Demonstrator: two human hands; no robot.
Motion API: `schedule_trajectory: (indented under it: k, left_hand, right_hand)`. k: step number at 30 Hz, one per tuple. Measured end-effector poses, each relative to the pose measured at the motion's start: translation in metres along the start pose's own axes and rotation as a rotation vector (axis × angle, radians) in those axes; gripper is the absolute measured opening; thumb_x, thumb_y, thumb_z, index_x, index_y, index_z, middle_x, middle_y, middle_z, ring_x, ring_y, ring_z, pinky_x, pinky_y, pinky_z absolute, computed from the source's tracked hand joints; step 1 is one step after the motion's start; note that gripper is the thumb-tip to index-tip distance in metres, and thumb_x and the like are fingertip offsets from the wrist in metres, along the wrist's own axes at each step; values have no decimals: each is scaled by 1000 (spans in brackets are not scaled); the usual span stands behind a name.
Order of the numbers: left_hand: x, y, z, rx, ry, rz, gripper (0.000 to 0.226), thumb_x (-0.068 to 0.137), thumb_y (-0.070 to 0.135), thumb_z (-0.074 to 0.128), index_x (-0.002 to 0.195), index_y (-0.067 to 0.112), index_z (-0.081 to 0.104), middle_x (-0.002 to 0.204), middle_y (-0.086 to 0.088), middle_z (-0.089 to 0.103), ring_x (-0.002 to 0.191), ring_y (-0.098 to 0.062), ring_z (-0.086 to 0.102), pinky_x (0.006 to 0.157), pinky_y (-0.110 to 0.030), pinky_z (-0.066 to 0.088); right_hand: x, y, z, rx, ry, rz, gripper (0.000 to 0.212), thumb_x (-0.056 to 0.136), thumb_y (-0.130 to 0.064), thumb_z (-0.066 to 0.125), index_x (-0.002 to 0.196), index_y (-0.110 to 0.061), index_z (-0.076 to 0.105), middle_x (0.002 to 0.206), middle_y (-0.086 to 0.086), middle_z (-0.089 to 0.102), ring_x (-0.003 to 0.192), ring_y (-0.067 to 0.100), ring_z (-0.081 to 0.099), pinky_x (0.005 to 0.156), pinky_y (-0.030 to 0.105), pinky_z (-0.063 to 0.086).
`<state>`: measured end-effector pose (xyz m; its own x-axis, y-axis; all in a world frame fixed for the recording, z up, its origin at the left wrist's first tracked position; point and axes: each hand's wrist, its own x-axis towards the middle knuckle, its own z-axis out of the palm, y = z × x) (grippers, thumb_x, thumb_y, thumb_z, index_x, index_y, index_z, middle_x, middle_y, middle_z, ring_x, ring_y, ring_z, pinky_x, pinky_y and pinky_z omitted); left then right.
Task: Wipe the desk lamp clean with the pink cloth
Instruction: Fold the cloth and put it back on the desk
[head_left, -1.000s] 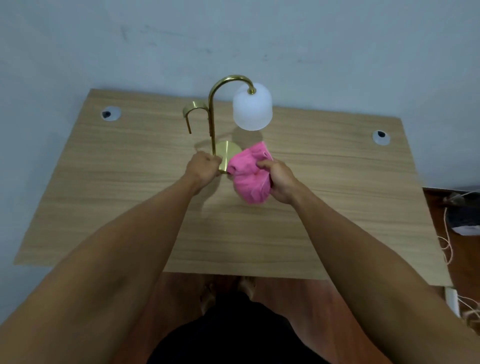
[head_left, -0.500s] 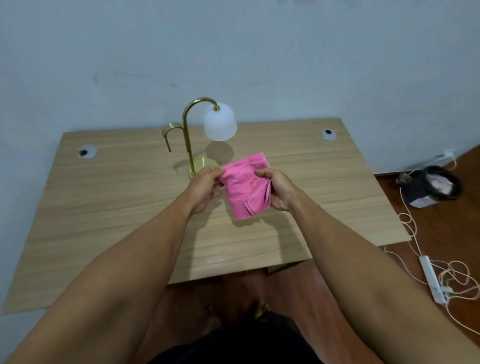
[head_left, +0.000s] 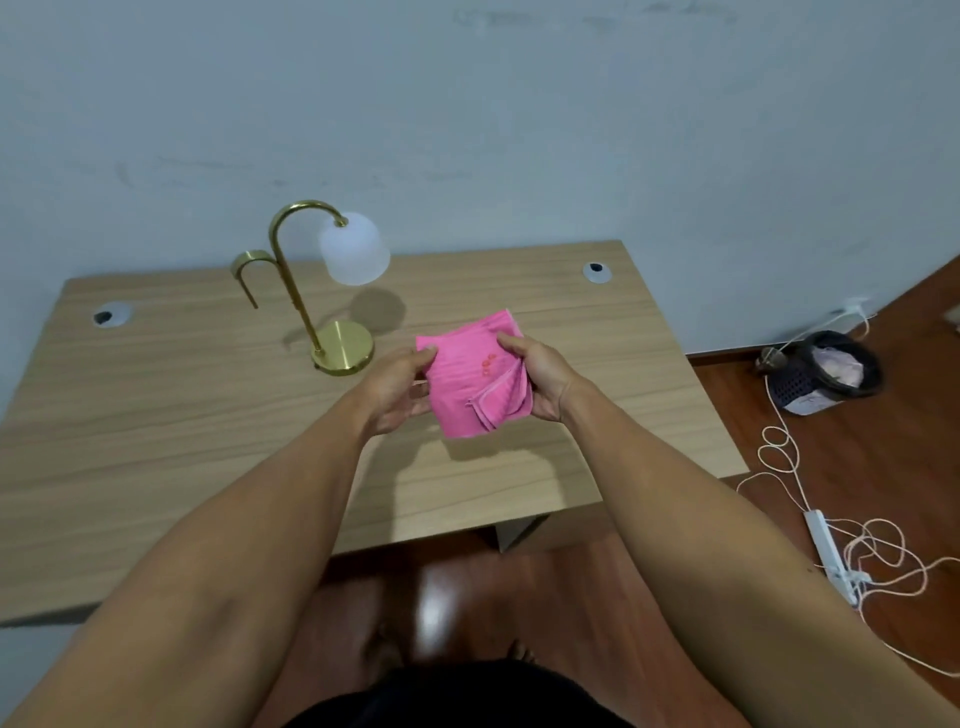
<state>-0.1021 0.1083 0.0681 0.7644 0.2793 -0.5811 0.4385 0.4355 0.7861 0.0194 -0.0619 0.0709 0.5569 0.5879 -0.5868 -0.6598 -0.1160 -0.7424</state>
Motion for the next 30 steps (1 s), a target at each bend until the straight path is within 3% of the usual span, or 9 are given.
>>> schedule_trajectory:
  k: [4, 7, 10, 12, 15, 18, 21, 25, 30]
  left_hand:
    - [0, -19, 52, 200, 80, 78, 22, 113, 37, 40, 121, 25, 56, 100, 1, 68, 88, -20, 65, 75, -34, 54]
    - [9, -36, 82, 324, 130, 132, 32, 113, 39, 36, 129, 17, 54, 118, -5, 68, 100, -24, 69, 70, -37, 59]
    - [18, -55, 101, 433, 193, 212, 35, 109, 45, 39, 117, 15, 56, 125, -15, 67, 115, -36, 67, 90, -53, 60]
    - [25, -68, 111, 523, 247, 244, 39, 105, 49, 40, 116, 16, 58, 122, -16, 68, 117, -38, 65, 104, -57, 53]
    - [34, -84, 127, 584, 263, 223, 38, 109, 46, 39, 120, 14, 57, 121, -17, 68, 116, -38, 64, 105, -54, 52]
    - [46, -100, 137, 582, 263, 159, 42, 106, 52, 38, 122, 17, 55, 125, -16, 67, 116, -39, 65, 102, -60, 54]
    - [65, -117, 141, 569, 268, 98, 36, 109, 46, 37, 121, 16, 53, 123, -16, 66, 114, -39, 66, 97, -63, 56]
    - [90, -137, 146, 591, 276, 90, 46, 104, 48, 41, 121, 8, 55, 120, -22, 68, 111, -42, 67, 97, -59, 56]
    - [105, -151, 152, 601, 267, 30, 33, 105, 41, 49, 113, 9, 57, 106, -22, 73, 103, -41, 71, 92, -53, 58]
  right_hand:
    - [-4, 6, -49, -193, 34, -92, 18, 111, -21, 49, 121, -15, 63, 99, 10, 75, 88, 26, 76, 84, 43, 64]
    - [-4, 15, -85, -277, 50, -79, 22, 107, -17, 57, 128, -10, 59, 109, 14, 75, 98, 31, 77, 91, 51, 63]
    - [-5, 26, -116, -336, 83, -39, 30, 100, -5, 66, 128, -5, 58, 120, 19, 72, 107, 37, 74, 93, 56, 61]
    - [-7, 34, -134, -368, 133, -33, 24, 102, -4, 61, 125, -7, 61, 116, 16, 72, 96, 30, 74, 77, 46, 64]
    - [-4, 45, -159, -408, 189, -28, 22, 106, -9, 54, 127, -5, 62, 115, 16, 72, 87, 23, 72, 63, 33, 58]
    - [2, 53, -175, -472, 231, -72, 15, 105, -7, 53, 115, -9, 65, 118, 19, 73, 94, 28, 72, 68, 34, 58]
    - [7, 57, -188, -558, 298, -127, 12, 103, -5, 57, 103, -12, 67, 101, 9, 73, 94, 29, 72, 71, 35, 58]
    - [21, 70, -205, -695, 366, -153, 10, 96, -18, 66, 88, -24, 68, 95, 4, 76, 93, 31, 75, 86, 53, 61]
    - [25, 75, -214, -836, 469, -233, 7, 92, -17, 72, 97, -14, 74, 91, 5, 72, 90, 30, 69, 86, 45, 57]
